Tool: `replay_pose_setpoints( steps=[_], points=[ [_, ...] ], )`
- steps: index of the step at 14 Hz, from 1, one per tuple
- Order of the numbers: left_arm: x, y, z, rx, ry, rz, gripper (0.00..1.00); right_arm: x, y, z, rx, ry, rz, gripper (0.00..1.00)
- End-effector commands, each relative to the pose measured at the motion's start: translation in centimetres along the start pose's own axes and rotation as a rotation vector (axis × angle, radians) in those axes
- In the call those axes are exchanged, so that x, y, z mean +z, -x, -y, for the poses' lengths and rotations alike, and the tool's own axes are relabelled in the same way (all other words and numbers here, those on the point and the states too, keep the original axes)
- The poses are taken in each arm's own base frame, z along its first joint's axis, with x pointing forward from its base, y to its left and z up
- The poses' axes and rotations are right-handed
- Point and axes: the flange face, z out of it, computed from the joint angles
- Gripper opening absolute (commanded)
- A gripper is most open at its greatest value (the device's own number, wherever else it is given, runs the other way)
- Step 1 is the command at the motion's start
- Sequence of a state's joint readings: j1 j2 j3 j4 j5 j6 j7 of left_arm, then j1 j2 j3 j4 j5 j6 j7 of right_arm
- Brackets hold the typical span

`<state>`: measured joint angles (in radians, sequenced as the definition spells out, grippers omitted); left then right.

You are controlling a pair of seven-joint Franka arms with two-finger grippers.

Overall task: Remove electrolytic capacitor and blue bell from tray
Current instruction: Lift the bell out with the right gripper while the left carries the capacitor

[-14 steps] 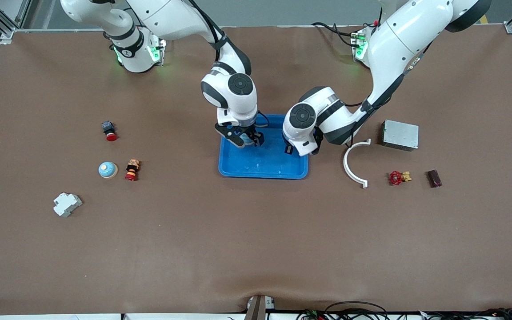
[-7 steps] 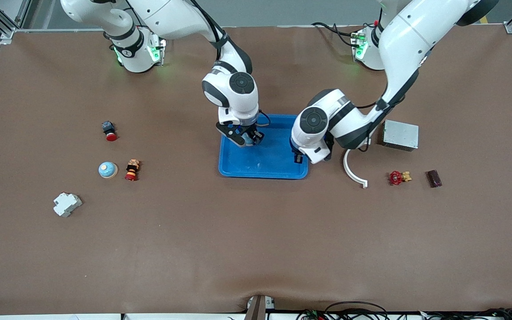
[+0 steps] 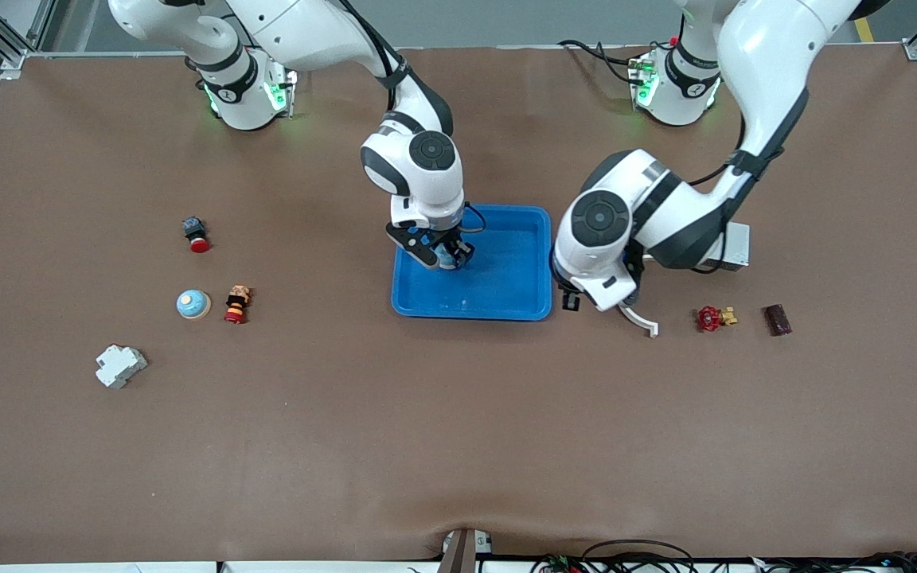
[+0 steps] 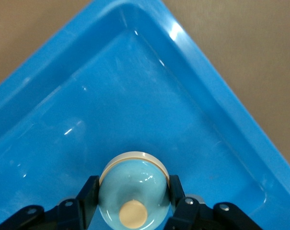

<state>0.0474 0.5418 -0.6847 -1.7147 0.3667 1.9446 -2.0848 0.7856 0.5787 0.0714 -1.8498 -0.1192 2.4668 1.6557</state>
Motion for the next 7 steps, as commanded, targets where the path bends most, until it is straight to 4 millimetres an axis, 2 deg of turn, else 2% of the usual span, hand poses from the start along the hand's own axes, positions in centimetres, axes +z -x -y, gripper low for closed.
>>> replay_pose_setpoints(
  steps=[1, 3, 5, 6, 7],
  points=[
    [-0.8, -4.6, 0.8, 0.2, -0.101, -0.062, 0.0, -2.9, -3.3, 0.3, -0.027, 0.026, -0.01, 0.0],
    [-0.3, -8.9, 1.4, 0.313, -0.154, -0.063, 0.0, -5.1, -6.0, -0.3, -0.064, 0.057, -0.008, 0.0],
    [0.5, -13.0, 2.1, 0.355, -0.186, -0.058, 0.0, -7.6, -9.8, -1.2, -0.108, 0.084, 0.015, 0.0],
    [1.4, -15.0, 2.4, 0.375, -0.205, -0.046, 0.0, -8.6, -11.9, -1.8, -0.132, 0.089, 0.042, 0.0],
    [2.5, -16.7, 2.7, 0.386, -0.222, -0.033, 0.0, -9.5, -14.9, -2.6, -0.159, 0.088, 0.064, 0.0]
  ],
)
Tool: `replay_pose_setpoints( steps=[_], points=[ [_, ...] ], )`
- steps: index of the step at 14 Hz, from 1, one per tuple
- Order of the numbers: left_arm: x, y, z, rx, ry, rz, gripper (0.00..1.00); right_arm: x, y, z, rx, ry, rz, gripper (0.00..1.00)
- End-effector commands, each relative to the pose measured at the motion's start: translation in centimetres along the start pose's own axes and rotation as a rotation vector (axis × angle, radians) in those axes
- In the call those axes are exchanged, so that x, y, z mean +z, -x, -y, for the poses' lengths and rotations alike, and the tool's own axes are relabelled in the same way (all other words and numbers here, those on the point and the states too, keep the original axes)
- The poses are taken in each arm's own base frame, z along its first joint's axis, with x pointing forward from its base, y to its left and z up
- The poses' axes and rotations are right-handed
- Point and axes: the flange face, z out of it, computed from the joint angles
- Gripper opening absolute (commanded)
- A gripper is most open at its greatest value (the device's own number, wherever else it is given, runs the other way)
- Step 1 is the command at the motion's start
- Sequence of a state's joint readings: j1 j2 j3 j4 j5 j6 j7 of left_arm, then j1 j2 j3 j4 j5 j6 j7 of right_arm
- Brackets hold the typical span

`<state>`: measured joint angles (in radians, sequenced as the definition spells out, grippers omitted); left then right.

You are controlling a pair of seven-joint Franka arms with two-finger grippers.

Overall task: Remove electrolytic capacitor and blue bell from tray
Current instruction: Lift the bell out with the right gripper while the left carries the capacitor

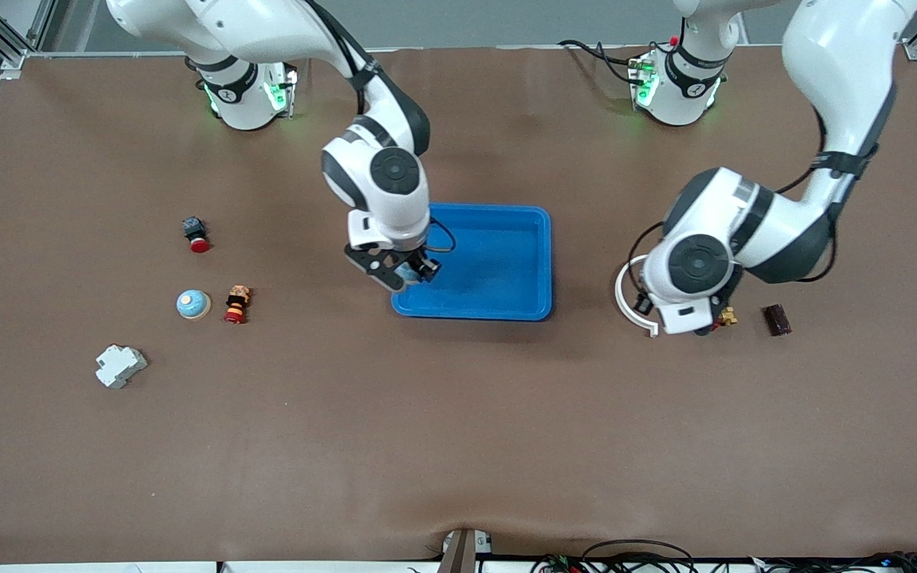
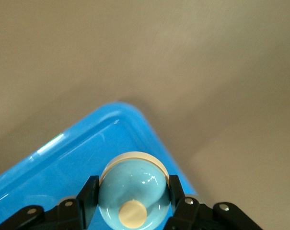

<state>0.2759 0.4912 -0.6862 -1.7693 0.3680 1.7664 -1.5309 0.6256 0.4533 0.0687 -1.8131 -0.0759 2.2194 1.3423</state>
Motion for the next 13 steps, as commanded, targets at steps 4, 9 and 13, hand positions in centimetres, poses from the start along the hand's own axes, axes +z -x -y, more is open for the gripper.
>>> replay_pose_setpoints(
  steps=[4, 9, 13],
  points=[
    [5.7, -3.0, 4.2, 0.085, -0.037, -0.004, 0.0, -3.3, -13.7, -7.2, -0.153, -0.013, 0.058, 0.0],
    [8.3, -1.7, 4.3, 0.136, -0.029, -0.041, 0.0, -2.3, -24.5, -14.9, -0.291, -0.025, 0.068, 0.0],
    [8.8, -1.9, 3.4, 0.18, -0.012, -0.101, 0.0, -1.2, -29.9, -20.2, -0.379, -0.034, 0.069, 0.0]
  ],
)
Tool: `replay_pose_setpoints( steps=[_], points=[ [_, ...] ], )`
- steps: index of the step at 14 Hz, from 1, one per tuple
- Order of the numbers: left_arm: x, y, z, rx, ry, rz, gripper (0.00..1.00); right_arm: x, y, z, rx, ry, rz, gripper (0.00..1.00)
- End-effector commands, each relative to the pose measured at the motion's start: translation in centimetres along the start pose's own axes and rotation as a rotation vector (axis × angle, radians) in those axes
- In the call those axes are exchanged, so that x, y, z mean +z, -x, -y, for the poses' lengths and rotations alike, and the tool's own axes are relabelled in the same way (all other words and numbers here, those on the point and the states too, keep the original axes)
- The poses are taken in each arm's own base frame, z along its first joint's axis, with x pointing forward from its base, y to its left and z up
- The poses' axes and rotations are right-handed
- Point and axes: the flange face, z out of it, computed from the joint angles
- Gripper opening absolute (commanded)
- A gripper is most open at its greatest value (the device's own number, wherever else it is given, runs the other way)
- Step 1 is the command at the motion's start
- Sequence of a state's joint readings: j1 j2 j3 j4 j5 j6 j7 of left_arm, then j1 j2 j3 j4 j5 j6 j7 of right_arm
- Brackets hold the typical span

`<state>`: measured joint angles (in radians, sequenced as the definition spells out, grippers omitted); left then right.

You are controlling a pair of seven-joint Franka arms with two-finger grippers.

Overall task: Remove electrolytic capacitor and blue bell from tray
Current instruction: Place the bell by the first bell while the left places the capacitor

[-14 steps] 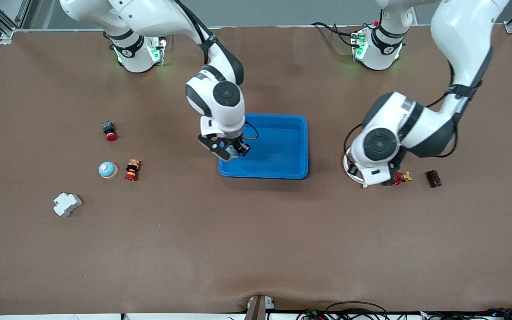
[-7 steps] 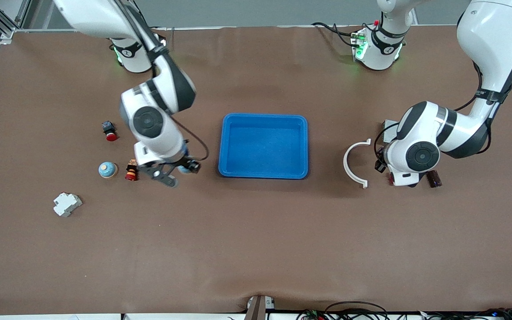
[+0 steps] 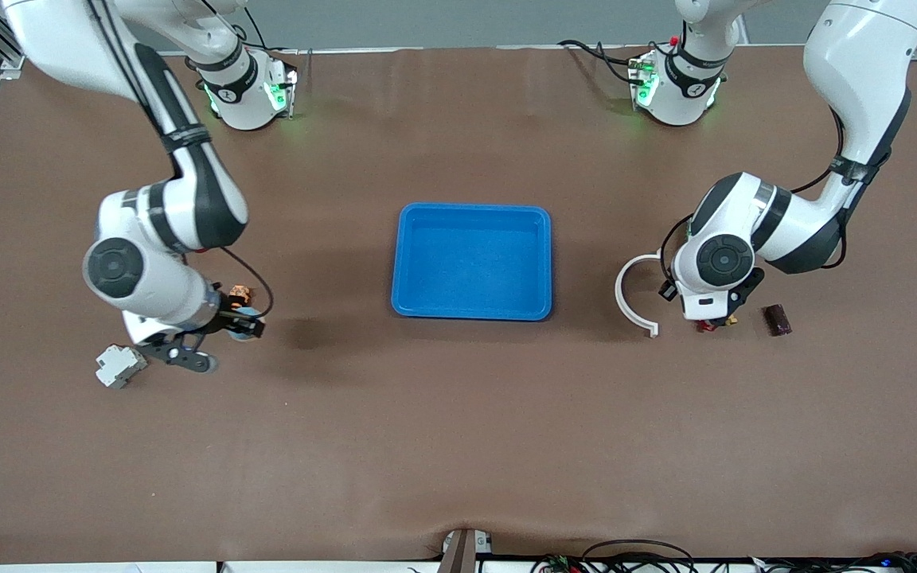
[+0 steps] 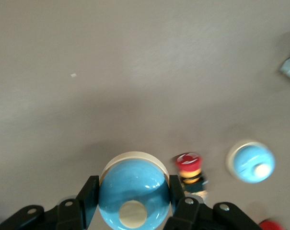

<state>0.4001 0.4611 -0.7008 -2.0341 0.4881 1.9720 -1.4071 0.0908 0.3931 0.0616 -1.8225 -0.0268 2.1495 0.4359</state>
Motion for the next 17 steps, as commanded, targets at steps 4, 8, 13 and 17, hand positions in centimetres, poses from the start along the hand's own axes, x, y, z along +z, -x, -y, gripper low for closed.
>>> replay_pose_setpoints(
  steps=[4, 8, 13, 17],
  points=[
    [0.4, 0.3, -1.7, 0.045, 0.083, -0.022, 0.0, 2.2, -3.0, -6.8, -0.124, -0.023, -0.012, 0.0],
    [2.2, 0.0, -2.6, 0.057, 0.093, -0.035, 0.0, 5.2, -4.9, -9.9, -0.181, -0.032, -0.063, 0.0],
    [3.1, 0.4, -3.1, 0.048, 0.086, -0.029, 0.0, 8.2, -6.2, -12.3, -0.233, -0.008, -0.1, 0.0],
    [2.9, -0.6, -3.9, 0.03, 0.107, -0.015, 0.0, 10.3, -6.8, -13.5, -0.248, 0.005, -0.124, 0.0]
  ],
)
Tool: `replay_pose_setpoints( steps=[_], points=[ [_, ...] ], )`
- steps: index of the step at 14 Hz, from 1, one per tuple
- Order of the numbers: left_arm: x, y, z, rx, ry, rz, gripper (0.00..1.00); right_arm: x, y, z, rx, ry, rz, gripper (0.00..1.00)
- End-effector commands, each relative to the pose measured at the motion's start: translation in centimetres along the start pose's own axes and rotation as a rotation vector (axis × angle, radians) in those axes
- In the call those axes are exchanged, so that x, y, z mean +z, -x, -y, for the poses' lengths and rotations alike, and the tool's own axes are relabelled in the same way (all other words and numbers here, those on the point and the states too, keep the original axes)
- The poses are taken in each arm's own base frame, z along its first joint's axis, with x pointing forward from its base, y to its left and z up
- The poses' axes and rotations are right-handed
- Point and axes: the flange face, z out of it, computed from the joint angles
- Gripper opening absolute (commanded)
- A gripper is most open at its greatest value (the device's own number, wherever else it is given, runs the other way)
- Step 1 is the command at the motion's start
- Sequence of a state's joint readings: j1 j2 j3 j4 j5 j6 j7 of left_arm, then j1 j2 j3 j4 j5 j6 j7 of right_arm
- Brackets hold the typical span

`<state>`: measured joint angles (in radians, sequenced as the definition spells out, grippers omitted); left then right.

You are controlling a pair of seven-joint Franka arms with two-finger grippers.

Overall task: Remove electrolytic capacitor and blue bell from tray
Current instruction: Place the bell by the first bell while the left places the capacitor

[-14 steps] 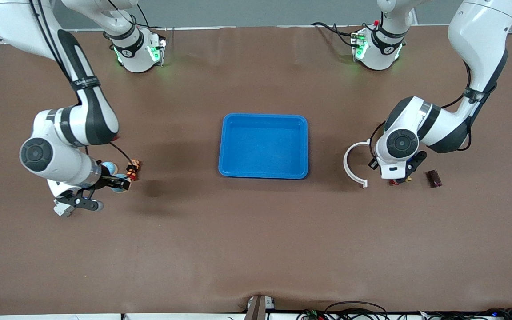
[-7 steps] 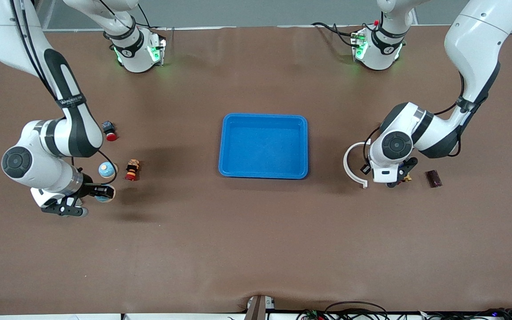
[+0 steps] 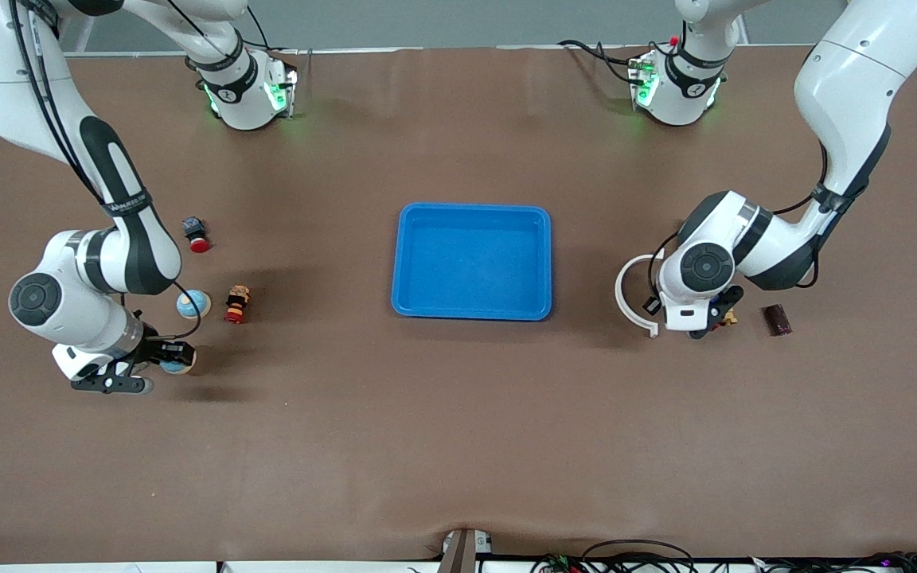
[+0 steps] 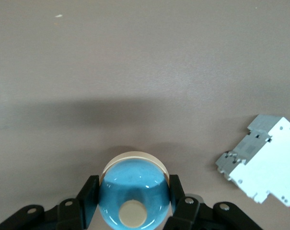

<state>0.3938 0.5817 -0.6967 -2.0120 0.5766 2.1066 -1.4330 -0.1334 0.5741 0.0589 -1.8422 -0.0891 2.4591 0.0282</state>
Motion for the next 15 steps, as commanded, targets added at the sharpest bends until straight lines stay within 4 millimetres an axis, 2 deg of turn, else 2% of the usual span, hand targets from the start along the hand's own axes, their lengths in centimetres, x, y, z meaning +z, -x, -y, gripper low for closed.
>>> replay_pose_setpoints(
  steps=[1, 3, 4, 5, 9, 11, 13, 15],
  points=[
    [0.1, -0.9, -1.0, -0.016, 0.02, -0.002, 0.0, 0.8, -0.2, -0.9, -0.029, 0.003, -0.02, 0.0],
    [0.6, -1.1, -1.2, -0.018, 0.021, 0.01, 0.29, 1.5, -0.2, -1.3, -0.026, 0.003, -0.024, 0.0],
    [0.7, -1.1, -1.2, -0.017, 0.017, 0.011, 0.71, 1.9, -0.1, -1.4, -0.025, 0.002, -0.026, 0.0],
    [0.7, -0.7, -1.2, -0.009, 0.004, 0.01, 1.0, 2.1, -0.1, -1.4, -0.03, 0.003, -0.03, 0.0],
    [0.7, -0.5, -0.1, -0.007, -0.087, 0.015, 1.0, 3.0, -0.1, -1.8, -0.026, 0.002, -0.038, 0.0],
    [-0.3, 0.2, -0.2, -0.014, -0.084, 0.037, 1.0, 2.9, -0.1, -1.9, -0.028, 0.005, -0.039, 0.0],
    [-3.0, 1.4, 0.1, -0.019, -0.112, 0.045, 1.0, 3.0, -0.1, -2.1, -0.025, 0.004, -0.039, 0.0],
    [-7.2, 1.8, 0.0, -0.035, -0.157, 0.074, 1.0, 3.1, -0.1, -2.5, -0.019, 0.005, -0.038, 0.0]
  ],
)
